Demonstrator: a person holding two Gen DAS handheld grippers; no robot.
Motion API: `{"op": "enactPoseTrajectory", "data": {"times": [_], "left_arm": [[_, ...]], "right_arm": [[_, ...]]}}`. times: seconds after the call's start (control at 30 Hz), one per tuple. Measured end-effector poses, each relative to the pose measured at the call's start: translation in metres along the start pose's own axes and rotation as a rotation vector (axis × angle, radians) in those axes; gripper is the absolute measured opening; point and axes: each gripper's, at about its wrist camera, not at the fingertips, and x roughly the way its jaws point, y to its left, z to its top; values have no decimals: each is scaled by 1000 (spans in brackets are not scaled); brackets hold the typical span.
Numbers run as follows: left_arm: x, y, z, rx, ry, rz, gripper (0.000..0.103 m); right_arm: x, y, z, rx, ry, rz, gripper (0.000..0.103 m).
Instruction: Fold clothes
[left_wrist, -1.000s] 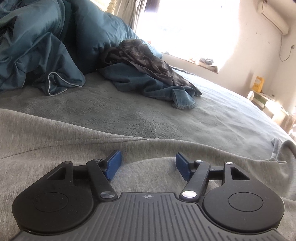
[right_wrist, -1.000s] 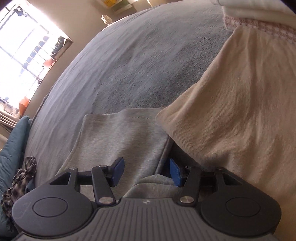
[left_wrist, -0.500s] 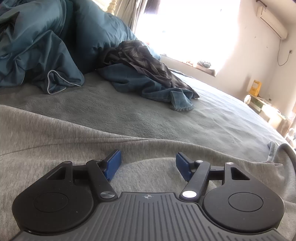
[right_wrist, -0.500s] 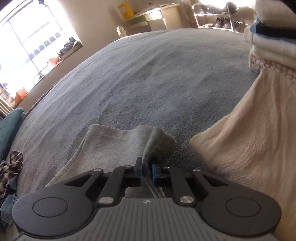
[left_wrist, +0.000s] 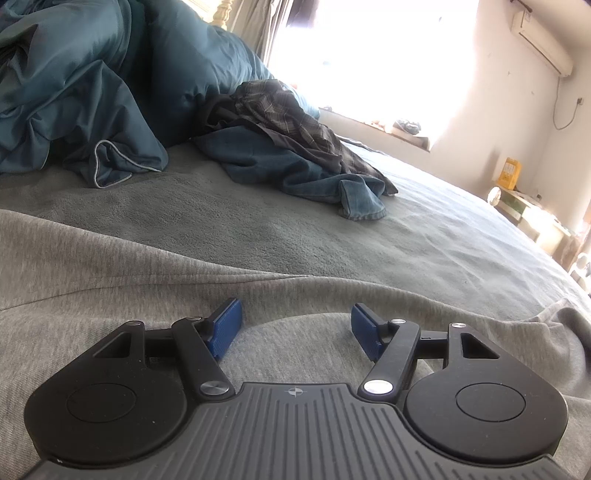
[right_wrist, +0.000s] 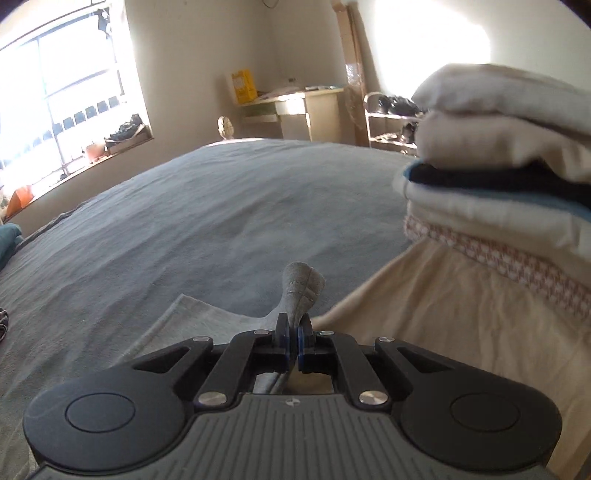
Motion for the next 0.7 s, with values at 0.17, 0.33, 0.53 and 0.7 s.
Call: {"op": "enactPoseTrajectory", "data": {"times": [0.17,0.33,0.53,0.7], "left_arm": [[0,1,0,-3,-2,-3,66],[0,0,0,2,0,0,66],[0,0,-1,3,0,1,66],[0,-1,-1,8,1,4,66]], "right_arm": [[2,-18,-13,71,-7,-1,4],[0,-36,-9,115,29,0,11],[-20,-109,-2,464,51,71,43],[-67,-58,-12,177,66,199,43]]}}
